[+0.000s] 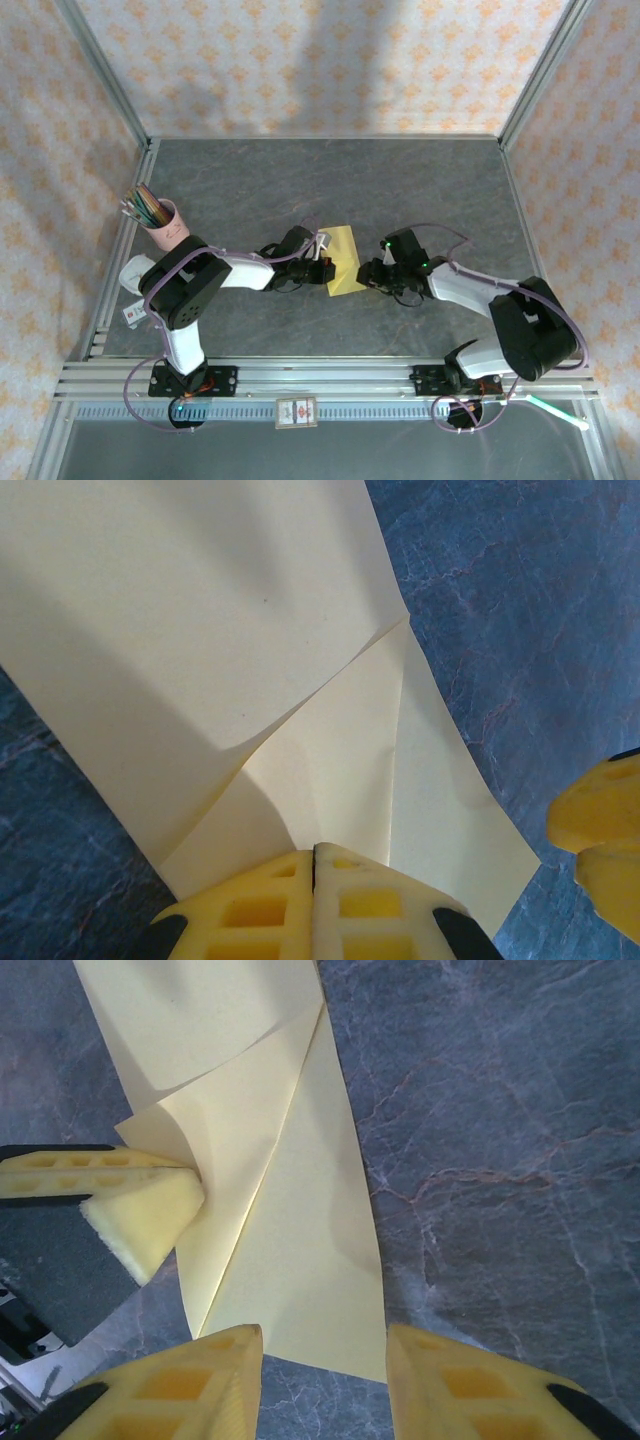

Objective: Fold a paper plane with a square sheet of paper (pick it up from the middle)
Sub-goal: Turn over the paper at the center of the table.

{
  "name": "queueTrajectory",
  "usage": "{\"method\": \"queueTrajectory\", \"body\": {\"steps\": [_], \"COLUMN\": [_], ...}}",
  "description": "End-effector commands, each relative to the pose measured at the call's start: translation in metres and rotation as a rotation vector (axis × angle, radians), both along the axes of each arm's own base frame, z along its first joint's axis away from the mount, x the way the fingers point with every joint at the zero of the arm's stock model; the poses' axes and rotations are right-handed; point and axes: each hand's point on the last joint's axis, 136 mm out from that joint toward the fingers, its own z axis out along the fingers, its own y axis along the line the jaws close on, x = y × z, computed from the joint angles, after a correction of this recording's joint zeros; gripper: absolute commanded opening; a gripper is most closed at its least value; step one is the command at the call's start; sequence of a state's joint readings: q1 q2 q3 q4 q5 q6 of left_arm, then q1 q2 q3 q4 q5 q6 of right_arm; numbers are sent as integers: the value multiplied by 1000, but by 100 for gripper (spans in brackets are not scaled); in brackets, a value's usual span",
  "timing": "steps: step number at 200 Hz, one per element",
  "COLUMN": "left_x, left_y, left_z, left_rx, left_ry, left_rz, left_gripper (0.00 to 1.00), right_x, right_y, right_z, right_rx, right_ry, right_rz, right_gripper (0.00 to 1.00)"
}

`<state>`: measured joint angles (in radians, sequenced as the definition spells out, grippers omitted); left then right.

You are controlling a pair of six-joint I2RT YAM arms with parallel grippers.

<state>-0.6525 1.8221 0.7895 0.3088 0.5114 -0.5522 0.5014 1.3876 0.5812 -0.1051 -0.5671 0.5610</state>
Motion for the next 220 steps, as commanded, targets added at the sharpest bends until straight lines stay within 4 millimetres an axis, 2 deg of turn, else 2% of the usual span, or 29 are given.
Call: {"method": "queueTrajectory", "body": {"steps": [1, 94, 220], "left_x": [-7, -7, -8], "left_y": [23, 23, 24], "left_z": [-33, -34, -34], "left_rx": [121, 123, 131], "left_ry": [64, 67, 64], "left_rz": [48, 46, 37], "left_gripper": [0, 0, 0], "right_x": [2, -3, 2], "right_y": [-3, 0, 9], "right_z": [-7, -18, -15], "right_rx": [-19, -10, 49], "right_ry": [-4, 24, 15], "right_rz": [-18, 2, -5], "right_gripper": [37, 37, 32]}}
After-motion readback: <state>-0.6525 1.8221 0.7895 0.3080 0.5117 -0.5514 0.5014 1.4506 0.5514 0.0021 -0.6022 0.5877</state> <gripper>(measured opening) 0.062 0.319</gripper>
